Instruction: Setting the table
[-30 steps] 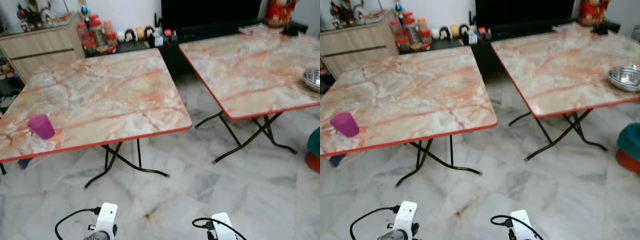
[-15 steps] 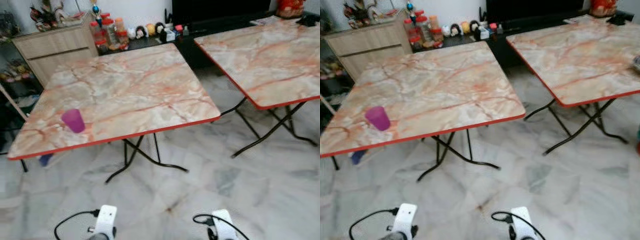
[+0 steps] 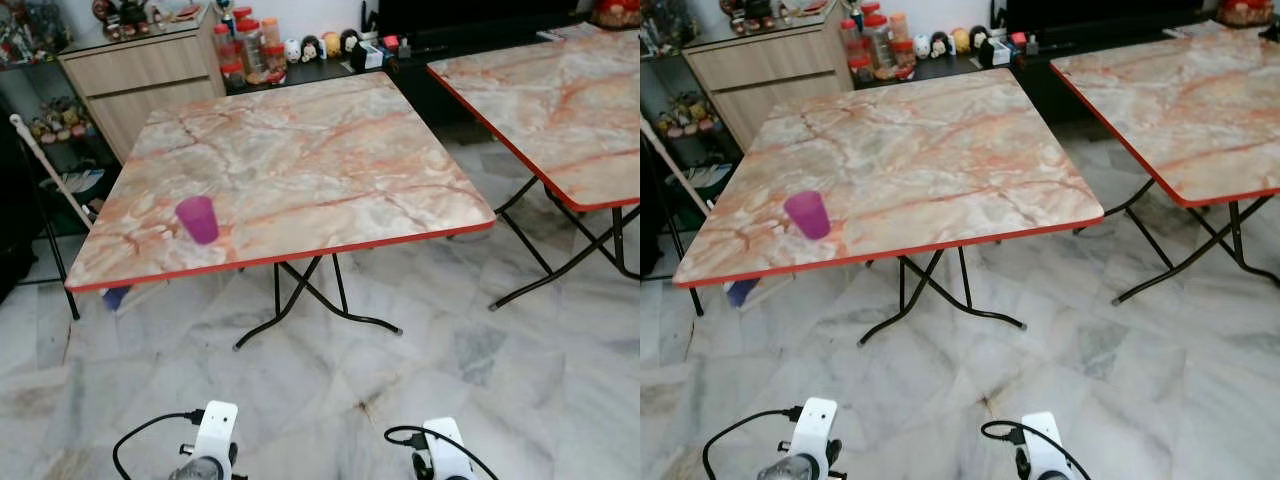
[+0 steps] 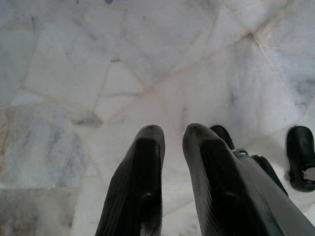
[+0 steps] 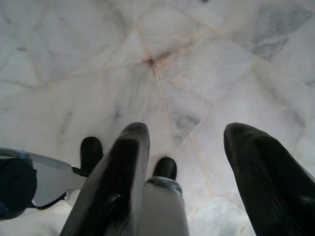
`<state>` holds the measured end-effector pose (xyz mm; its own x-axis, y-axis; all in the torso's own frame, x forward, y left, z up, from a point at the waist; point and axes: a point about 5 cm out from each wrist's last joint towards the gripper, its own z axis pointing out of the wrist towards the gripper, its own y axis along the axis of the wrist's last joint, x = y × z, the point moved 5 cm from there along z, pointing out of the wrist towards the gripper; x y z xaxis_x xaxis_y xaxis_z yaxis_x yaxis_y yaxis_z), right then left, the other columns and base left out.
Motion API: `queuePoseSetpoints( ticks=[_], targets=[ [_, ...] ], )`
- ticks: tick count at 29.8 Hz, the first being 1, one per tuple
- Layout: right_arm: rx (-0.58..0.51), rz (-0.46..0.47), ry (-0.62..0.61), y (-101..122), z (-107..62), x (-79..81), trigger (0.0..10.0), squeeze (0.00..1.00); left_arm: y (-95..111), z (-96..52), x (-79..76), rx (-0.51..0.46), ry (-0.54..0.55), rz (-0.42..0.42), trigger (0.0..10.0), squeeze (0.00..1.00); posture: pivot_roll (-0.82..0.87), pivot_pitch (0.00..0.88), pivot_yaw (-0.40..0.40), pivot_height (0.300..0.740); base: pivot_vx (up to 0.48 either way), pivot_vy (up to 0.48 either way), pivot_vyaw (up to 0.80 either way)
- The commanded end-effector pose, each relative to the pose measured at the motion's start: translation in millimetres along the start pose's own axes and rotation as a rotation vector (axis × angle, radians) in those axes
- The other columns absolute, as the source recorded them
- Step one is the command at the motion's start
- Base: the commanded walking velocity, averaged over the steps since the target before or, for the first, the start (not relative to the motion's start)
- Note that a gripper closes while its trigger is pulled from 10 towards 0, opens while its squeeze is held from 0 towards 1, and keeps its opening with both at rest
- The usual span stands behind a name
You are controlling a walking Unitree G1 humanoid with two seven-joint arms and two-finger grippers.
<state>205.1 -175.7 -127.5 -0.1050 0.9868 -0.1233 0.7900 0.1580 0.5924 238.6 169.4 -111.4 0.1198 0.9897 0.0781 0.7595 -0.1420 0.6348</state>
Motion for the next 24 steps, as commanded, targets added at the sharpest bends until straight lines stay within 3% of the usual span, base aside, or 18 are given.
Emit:
queuePoseSetpoints(
  ticks=[1,5,10,12,19,24],
  targets=[
    [0.003,0.007,0.01,-1.0,-0.1,5.0,10.0,0.0,-3.8,-0.8,6.1,0.013,0.017,-0.004,10.0,0.0,-0.04,0.0,0.112,0.74,0.0,0.0,0.0],
    [-0.007,-0.01,0.018,1.0,0.0,5.8,10.0,0.0,-3.6,-0.9,8.3,0.012,0.027,-0.001,10.0,0.0,-0.04,0.0,0.11,0.74,0.361,0.0,0.11],
    [-0.017,-0.003,0.017,3.2,0.2,5.4,10.0,0.0,-3.6,-0.9,8.6,0.013,0.028,0.0,10.0,0.0,-0.04,0.0,0.109,0.74,0.428,0.0,0.72],
    [-0.025,0.028,0.019,5.7,0.6,5.3,10.0,0.0,-3.8,-0.9,8.4,0.014,0.026,0.002,10.0,0.0,-0.04,0.0,0.108,0.74,0.431,0.0,0.0],
    [-0.023,-0.004,0.023,5.0,0.4,5.4,10.0,0.0,-4.0,-0.9,7.9,0.016,0.026,0.004,10.0,0.0,-0.04,0.0,0.107,0.74,0.441,0.0,0.0],
    [-0.022,-0.005,0.025,2.5,-0.3,5.4,10.0,0.0,-5.0,-1.0,7.7,0.018,0.028,0.003,10.0,0.0,-0.04,0.0,0.106,0.74,0.451,0.0,0.73]
  ],
)
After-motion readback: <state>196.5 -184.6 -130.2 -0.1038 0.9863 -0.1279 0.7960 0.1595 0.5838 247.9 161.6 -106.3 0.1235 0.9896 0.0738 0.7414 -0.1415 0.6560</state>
